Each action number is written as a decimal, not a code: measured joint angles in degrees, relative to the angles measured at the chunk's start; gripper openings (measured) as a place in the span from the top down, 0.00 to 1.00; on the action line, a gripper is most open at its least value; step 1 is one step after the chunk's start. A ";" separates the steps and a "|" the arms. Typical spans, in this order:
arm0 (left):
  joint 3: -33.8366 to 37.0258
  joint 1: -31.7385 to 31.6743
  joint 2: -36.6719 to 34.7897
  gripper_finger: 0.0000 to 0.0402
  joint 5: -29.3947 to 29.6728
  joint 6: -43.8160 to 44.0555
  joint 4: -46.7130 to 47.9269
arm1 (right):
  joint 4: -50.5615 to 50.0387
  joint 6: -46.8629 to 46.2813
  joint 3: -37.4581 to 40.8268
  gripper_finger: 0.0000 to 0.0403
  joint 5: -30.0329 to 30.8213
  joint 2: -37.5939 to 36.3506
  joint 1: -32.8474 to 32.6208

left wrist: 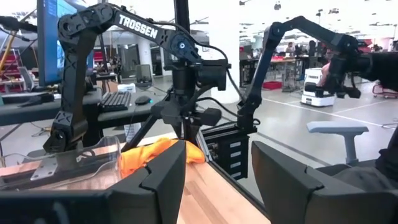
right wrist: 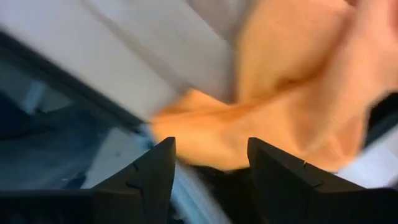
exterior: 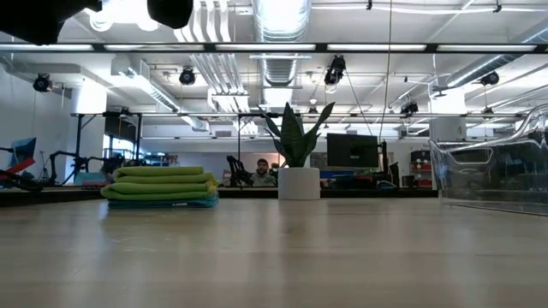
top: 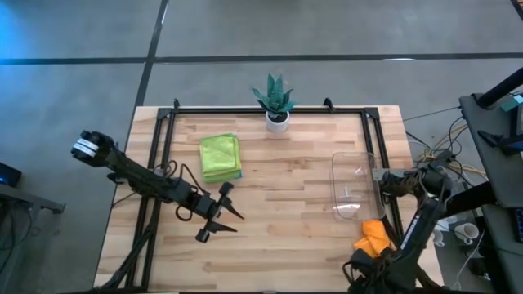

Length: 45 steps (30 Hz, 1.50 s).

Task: Fold microfiber towels
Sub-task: Fold the orange towel on the table

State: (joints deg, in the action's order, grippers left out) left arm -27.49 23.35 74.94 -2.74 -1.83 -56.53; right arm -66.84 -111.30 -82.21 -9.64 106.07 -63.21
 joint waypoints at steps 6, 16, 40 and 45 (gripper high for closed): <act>0.00 -0.19 0.46 0.58 0.00 -0.02 -0.04 | -0.01 -1.44 5.04 0.51 -4.80 -1.89 -0.13; -0.20 -0.48 0.39 0.58 0.22 1.54 -0.03 | 1.90 -3.96 9.99 0.30 -13.99 -1.91 0.69; -0.20 -0.46 0.37 0.58 0.17 4.46 0.59 | 11.66 -8.09 21.19 0.85 -26.24 -4.12 4.84; -0.20 -0.42 0.35 0.58 0.17 4.46 0.57 | 12.96 -2.36 19.17 0.97 -24.28 -3.90 7.19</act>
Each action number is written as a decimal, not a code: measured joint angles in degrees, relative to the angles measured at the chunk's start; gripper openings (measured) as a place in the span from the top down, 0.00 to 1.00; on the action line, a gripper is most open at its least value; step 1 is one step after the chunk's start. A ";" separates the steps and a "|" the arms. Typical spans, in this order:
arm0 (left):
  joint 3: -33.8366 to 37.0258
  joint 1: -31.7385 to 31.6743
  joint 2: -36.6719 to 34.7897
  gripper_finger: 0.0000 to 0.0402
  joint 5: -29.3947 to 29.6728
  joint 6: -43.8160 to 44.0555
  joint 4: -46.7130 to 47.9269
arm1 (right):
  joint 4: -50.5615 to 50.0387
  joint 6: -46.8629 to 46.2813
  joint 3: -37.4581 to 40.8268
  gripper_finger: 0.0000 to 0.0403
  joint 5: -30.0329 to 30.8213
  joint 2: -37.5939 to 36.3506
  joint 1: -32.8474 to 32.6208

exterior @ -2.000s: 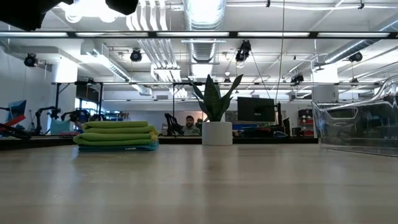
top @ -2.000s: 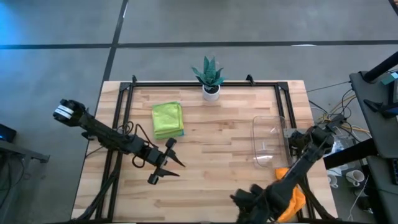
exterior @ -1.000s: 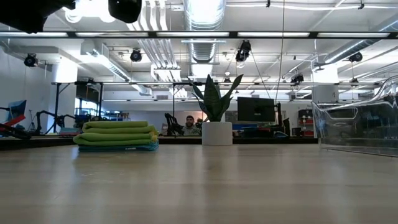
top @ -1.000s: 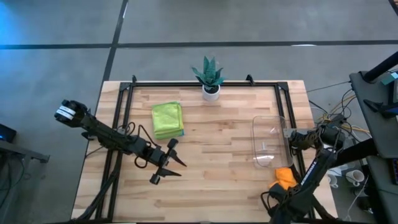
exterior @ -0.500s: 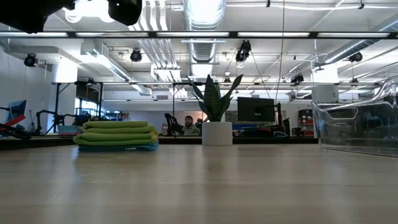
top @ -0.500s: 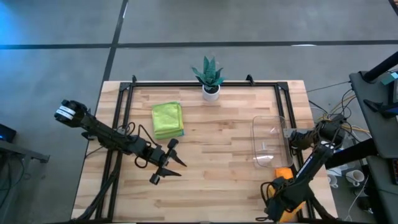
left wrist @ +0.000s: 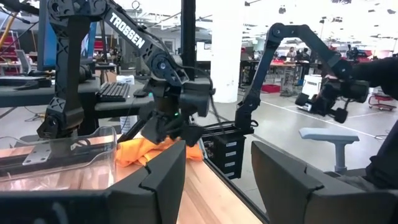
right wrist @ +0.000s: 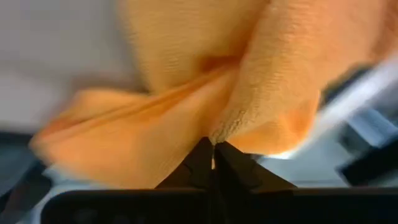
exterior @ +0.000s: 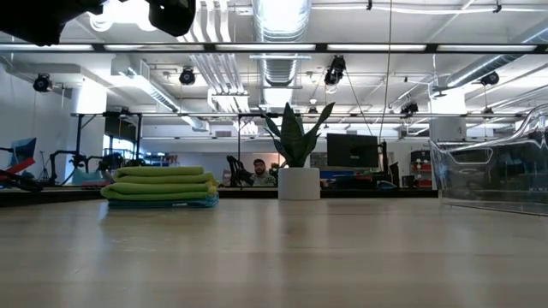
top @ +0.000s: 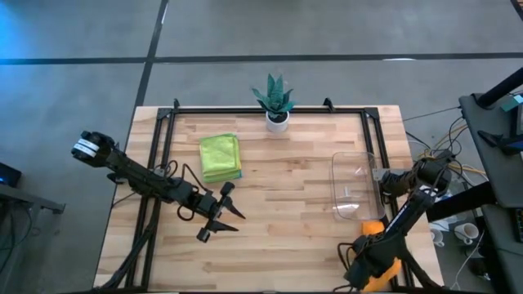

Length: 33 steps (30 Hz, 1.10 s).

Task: Fold microfiber towels
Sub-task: Fold the orange towel on the table

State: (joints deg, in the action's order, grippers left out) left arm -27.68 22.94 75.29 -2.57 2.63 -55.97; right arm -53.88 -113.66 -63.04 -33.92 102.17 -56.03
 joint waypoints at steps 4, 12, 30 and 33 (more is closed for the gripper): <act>0.00 0.00 0.00 0.58 -0.02 0.04 -0.04 | 1.19 3.47 -4.50 0.98 5.69 0.15 3.61; 0.00 -0.02 0.00 0.58 -0.04 0.29 0.69 | 4.14 20.25 -16.53 0.98 26.05 1.09 11.01; 0.00 -0.31 -0.01 0.58 -0.04 6.76 18.82 | 1.81 72.67 -28.09 0.98 59.49 3.30 25.61; 0.02 -1.12 -0.11 0.58 0.49 9.05 21.49 | -2.95 71.09 -25.34 0.96 58.69 5.88 28.48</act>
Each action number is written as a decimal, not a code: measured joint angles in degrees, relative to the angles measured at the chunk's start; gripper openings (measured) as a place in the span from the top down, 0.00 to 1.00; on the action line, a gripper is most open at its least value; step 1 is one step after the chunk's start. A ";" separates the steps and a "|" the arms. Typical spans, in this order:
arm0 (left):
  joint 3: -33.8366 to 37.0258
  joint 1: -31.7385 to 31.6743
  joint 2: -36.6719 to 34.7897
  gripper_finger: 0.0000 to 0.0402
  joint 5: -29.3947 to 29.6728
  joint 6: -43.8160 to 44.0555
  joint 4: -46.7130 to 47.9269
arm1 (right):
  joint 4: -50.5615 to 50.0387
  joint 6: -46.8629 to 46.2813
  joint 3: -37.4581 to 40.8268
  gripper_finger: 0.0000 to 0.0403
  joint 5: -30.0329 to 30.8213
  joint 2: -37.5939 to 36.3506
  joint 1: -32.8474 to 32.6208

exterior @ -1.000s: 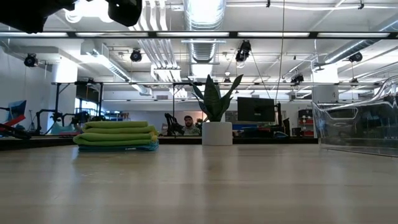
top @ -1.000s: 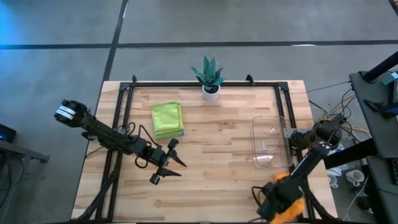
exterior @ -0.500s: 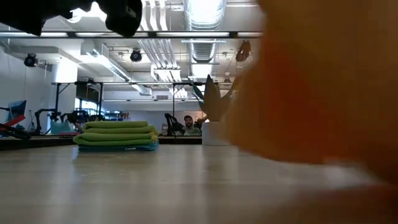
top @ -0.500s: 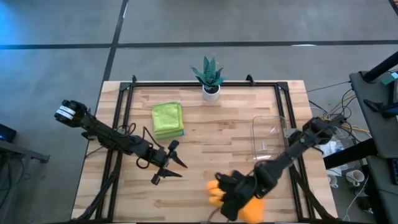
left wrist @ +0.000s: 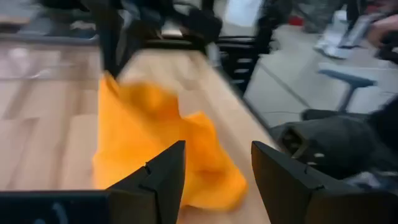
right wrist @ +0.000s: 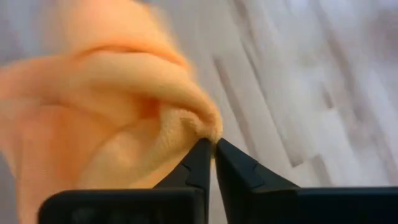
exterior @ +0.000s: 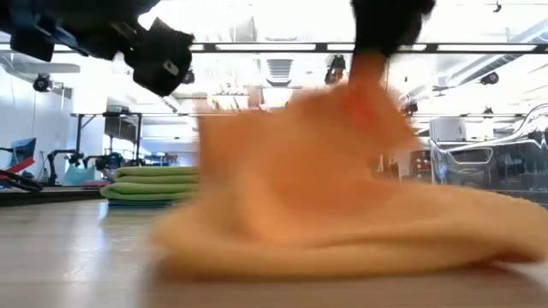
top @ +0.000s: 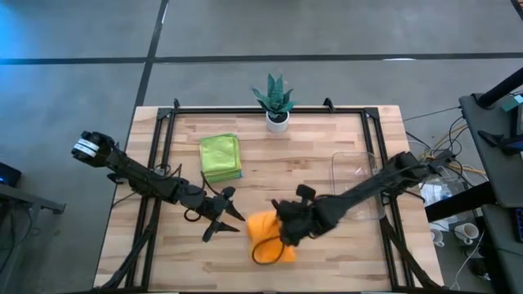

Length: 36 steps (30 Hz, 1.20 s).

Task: Fold microfiber towels
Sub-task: Fold the orange towel on the table

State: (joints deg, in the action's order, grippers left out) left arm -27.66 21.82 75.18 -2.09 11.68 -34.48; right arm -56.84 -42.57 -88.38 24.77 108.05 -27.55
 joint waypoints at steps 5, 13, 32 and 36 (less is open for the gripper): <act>0.00 -0.13 -0.11 0.58 4.65 -0.05 0.58 | 0.61 4.12 1.35 0.82 -2.95 3.51 3.48; 0.00 -0.13 0.00 0.58 5.48 -0.21 4.76 | 0.26 5.85 -1.93 0.60 -6.10 2.61 3.07; 0.00 -0.46 0.07 0.58 5.64 -0.11 2.51 | -4.06 -3.18 -3.78 0.40 -4.65 14.84 -1.60; 0.00 -0.48 0.07 0.58 5.64 -0.82 2.51 | -8.79 -1.04 -6.23 0.42 -1.69 13.36 -1.90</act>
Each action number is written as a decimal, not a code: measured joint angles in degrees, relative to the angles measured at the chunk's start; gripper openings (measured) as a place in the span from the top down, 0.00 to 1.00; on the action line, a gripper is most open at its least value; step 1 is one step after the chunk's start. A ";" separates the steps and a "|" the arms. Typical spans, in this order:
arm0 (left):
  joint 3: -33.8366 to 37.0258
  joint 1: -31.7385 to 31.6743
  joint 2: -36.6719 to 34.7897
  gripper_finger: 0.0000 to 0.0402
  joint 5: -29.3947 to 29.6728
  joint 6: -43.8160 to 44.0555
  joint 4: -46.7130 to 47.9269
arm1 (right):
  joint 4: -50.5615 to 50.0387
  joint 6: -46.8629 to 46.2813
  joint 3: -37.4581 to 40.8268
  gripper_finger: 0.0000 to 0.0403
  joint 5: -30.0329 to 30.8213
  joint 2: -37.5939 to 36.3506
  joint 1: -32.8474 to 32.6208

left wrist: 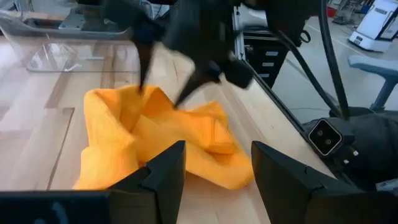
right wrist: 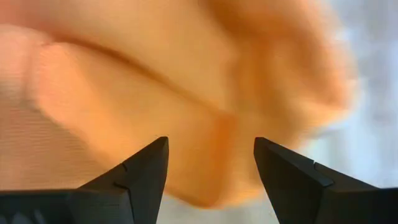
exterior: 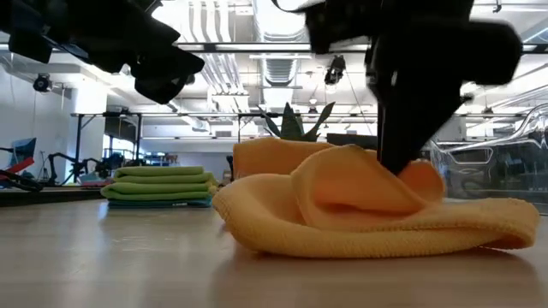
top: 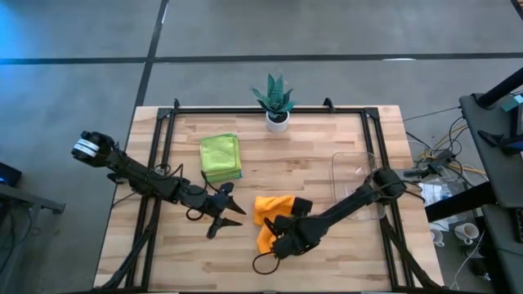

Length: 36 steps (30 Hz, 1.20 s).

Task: Fold microfiber towels
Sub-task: Fold the orange towel on the table

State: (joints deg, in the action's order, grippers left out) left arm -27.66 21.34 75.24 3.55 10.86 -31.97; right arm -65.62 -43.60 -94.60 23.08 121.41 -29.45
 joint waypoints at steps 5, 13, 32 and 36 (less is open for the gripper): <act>0.01 0.00 0.00 0.58 0.00 -0.95 0.00 | -6.38 2.18 0.09 0.42 7.42 -1.26 1.81; 0.02 0.00 1.50 0.58 0.00 -1.05 0.80 | 4.25 11.60 5.79 0.44 1.34 -0.82 6.65; -11.65 -8.96 21.08 0.58 9.83 -15.70 15.98 | 6.90 9.12 7.82 0.44 7.58 -12.98 4.48; -12.65 -10.06 22.48 0.58 10.31 -17.34 16.01 | 8.12 8.46 8.32 0.44 7.58 -12.65 3.07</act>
State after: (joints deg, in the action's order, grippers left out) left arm -40.31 11.28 97.72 13.86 -6.48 -15.95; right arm -57.51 -35.15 -86.29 30.65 108.76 -26.38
